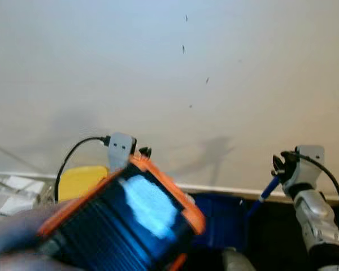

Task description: Sweep floor

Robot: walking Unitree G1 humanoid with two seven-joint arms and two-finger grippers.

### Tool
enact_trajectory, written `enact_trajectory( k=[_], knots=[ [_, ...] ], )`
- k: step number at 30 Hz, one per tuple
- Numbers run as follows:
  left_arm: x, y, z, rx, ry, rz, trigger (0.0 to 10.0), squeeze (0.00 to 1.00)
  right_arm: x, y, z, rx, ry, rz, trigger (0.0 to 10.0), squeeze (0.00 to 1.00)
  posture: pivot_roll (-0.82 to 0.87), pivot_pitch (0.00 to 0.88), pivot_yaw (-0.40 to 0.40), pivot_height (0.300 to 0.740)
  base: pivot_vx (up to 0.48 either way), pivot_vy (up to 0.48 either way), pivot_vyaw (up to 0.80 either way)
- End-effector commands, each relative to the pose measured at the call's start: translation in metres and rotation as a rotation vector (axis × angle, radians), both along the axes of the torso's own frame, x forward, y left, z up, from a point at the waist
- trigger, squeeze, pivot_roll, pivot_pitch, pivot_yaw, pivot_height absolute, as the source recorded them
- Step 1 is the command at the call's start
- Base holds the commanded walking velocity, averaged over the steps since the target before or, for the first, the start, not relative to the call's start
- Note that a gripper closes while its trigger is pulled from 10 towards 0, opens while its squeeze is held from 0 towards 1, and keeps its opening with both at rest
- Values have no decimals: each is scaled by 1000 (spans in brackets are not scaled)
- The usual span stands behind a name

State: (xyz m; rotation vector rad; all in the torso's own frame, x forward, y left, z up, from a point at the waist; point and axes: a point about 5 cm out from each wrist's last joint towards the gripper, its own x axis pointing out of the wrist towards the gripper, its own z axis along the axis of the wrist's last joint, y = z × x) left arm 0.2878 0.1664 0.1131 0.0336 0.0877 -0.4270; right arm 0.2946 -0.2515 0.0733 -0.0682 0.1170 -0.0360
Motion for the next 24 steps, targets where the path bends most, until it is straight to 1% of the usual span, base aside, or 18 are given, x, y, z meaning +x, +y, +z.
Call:
enact_trajectory(
  k=[1, 3, 4, 6, 7, 9, 11, 12, 14, 16, 17, 19, 21, 22, 24],
  knots=[
    [3, 15, 1, 59, -13, 19, 10000, 0, 0, -7, 2, -14, 1, -10, 10000, 0, 102, 204, 70, 740, 0, 0, 0],
    [9, 22, 1, 64, -27, 8, 10000, 0, 4, -9, 6, -18, -11, -14, 10000, 0, 100, 214, 70, 740, 0, 0, 0],
    [9, 22, 1, 64, -27, 8, 10000, 0, 4, -9, 6, -18, -11, -14, 10000, 0, 100, 214, 70, 740, 0, 0, 0],
    [16, 28, 0, 81, -29, -2, 10000, 0, 8, -8, 7, -32, -19, -15, 10000, 0, 98, 227, 65, 740, 0, 0, 0],
    [16, 28, 0, 81, -29, -2, 10000, 0, 8, -8, 7, -32, -19, -15, 10000, 0, 98, 227, 65, 740, 0, 0, 0],
    [24, 34, -5, 89, -19, -8, 10000, 0, 12, -3, 8, -55, -21, -10, 10000, 0, 87, 237, 56, 740, 0, 0, 0],
    [24, 34, -5, 89, -19, -8, 10000, 0, 12, -3, 8, -55, -21, -10, 10000, 0, 87, 237, 56, 740, 0, 0, 0],
    [27, 35, -8, 84, -6, -13, 10000, 0, 14, 1, 8, -68, -20, -1, 10000, 0, 87, 237, 56, 740, 0, 0, 0],
    [33, 32, -12, 48, 13, -31, 10000, 0, 19, 11, 8, -101, -2, 14, 10000, 0, 66, 240, 41, 740, 0, 0, 0],
    [35, 31, -12, 34, 16, -39, 10000, 0, 21, 13, 8, -110, 5, 16, 10000, 0, 59, 239, 38, 740, 0, 0, 0],
    [37, 27, -12, 10, 18, -51, 10000, 0, 24, 15, 7, -124, 22, 13, 10000, 0, 50, 238, 33, 740, 0, 0, 0],
    [40, 24, -12, -4, 18, -59, 10000, 0, 27, 18, 8, -125, 32, 12, 10000, 0, 47, 237, 29, 740, 0, 0, 0],
    [47, 18, -12, -44, 23, -61, 10000, 0, 33, 22, 11, -122, 34, 14, 10000, 0, 42, 236, 24, 740, 0, 0, 0],
    [47, 18, -12, -44, 23, -61, 10000, 0, 33, 22, 11, -122, 34, 14, 10000, 0, 42, 236, 24, 740, 0, 0, 0],
    [51, 12, -14, -68, 32, -66, 10000, 0, 38, 26, 15, -116, 29, 27, 10000, 0, 32, 233, 14, 740, 0, 0, 0]
  ],
)
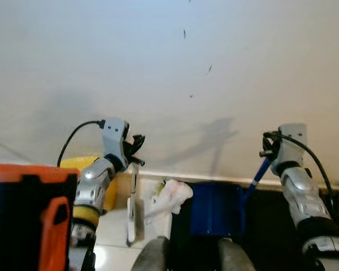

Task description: Sweep floor

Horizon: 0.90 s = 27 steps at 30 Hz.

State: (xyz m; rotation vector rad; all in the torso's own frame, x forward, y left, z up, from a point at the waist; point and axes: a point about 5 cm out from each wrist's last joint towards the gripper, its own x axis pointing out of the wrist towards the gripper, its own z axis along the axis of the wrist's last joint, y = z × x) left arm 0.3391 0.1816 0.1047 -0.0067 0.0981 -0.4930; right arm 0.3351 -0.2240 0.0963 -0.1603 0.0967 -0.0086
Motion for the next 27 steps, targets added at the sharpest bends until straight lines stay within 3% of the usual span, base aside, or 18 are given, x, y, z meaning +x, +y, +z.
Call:
enact_trajectory(
  k=[1, 4, 7, 14, 16, 20, 27],
  knots=[
    [2, -8, -6, -29, 16, -13, 10000, 0, 0, 0, -6, -14, 40, -2, 10000, 0, 31, 233, 12, 740, 0, 0, 0],
    [2, -8, -6, -29, 16, -13, 10000, 0, 0, 0, -6, -14, 40, -2, 10000, 0, 31, 233, 12, 740, 0, 0, 0],
    [8, -29, -3, -84, 12, -80, 10000, 0, 2, 4, -2, 27, 3, 30, 10000, 0, 26, 234, 15, 740, 0, 0, 0],
    [11, -52, 2, -172, 6, -164, 10000, 0, -2, 7, -3, 48, -22, 52, 10000, 0, 22, 237, 20, 740, 0, 0, 0],
    [8, -72, 7, -233, -11, -257, 10000, 0, -7, 13, -6, 50, -38, 94, 10000, 0, 25, 240, 29, 740, 0, 0, 0],
    [5, -92, 17, -299, -49, -329, 10000, 0, -12, 21, -9, 69, -50, 144, 10000, 0, 30, 239, 30, 740, 0, 0, 0],
    [2, -107, 31, -368, -99, -390, 10000, 0, -13, 27, -13, 90, -44, 177, 10000, 0, 45, 237, 30, 740, 0, 0, 0]
  ],
)
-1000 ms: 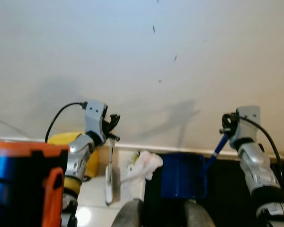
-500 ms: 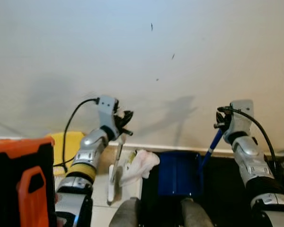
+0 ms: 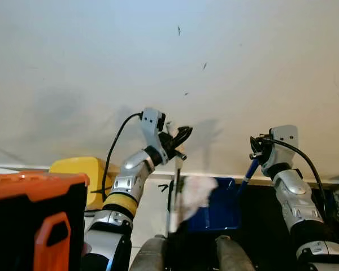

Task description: Sweep floor

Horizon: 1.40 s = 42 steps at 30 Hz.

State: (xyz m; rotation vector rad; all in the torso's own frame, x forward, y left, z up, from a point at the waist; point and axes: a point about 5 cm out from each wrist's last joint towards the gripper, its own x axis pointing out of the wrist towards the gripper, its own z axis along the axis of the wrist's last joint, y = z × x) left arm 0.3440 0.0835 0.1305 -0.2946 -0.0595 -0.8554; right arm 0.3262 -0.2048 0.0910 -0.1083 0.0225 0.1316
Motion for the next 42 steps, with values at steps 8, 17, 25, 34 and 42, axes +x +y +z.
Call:
enact_trajectory(
  k=[8, 17, 25, 34, 42],
  knots=[
    [-18, -38, 39, -108, -153, -162, 10000, 0, -3, 12, -8, 48, 18, 43, 10000, 0, 64, 231, 32, 740, 0, 0, 0],
    [-33, -20, 55, 48, -193, -121, 10000, 0, -9, -5, -5, 98, -47, -88, 10000, 0, 91, 216, 64, 740, 0, 0, 0],
    [-40, 13, 58, 161, -168, 45, 10000, 0, -18, -19, 9, 142, -137, -164, 10000, 0, 110, 202, 76, 740, 0, 0, 0],
    [-32, 17, 89, 66, -131, 208, 10000, 0, -20, -12, 24, 170, -198, -131, 10000, 0, 118, 188, 76, 740, 0, 0, 0],
    [-32, 11, 119, -9, -132, 279, 10000, 0, -26, 11, 31, 159, -206, -3, 10000, 0, 113, 179, 75, 740, 0, 0, 0]
  ],
)
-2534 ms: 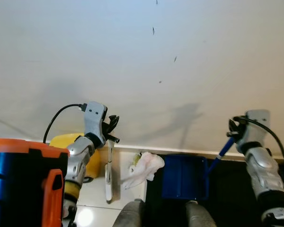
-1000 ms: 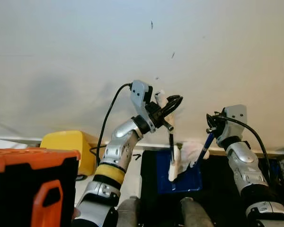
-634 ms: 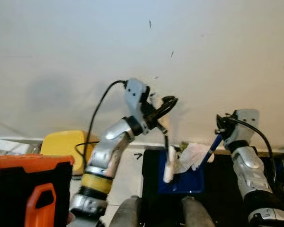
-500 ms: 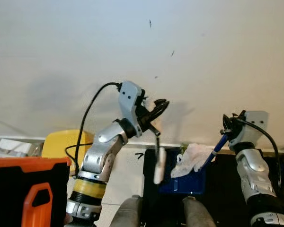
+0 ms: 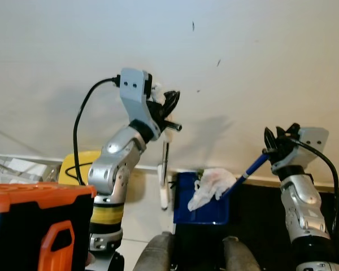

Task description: Sweep floor

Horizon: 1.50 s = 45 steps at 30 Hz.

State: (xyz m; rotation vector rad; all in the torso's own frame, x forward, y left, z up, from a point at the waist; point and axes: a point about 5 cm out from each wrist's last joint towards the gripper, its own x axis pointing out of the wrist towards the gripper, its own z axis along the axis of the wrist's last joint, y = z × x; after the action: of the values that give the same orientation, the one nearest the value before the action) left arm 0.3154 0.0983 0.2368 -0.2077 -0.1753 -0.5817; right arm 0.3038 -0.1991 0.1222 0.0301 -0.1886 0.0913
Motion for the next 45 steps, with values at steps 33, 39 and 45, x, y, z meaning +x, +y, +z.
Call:
enact_trajectory(
  k=[33, 39, 45],
  knots=[
    [-32, -3, -32, -20, 171, 28, 10000, 0, -8, 24, 37, 100, -98, 65, 10000, 0, 105, 142, 55, 740, 0, 0, 0],
    [-29, -2, -24, 7, 99, 38, 10000, 0, -9, 27, 37, 105, -88, 69, 10000, 0, 103, 141, 58, 740, 0, 0, 0],
    [-29, -2, -25, 24, 90, 49, 10000, 0, -9, 28, 34, 110, -75, 71, 10000, 0, 104, 136, 61, 740, 0, 0, 0]
  ],
)
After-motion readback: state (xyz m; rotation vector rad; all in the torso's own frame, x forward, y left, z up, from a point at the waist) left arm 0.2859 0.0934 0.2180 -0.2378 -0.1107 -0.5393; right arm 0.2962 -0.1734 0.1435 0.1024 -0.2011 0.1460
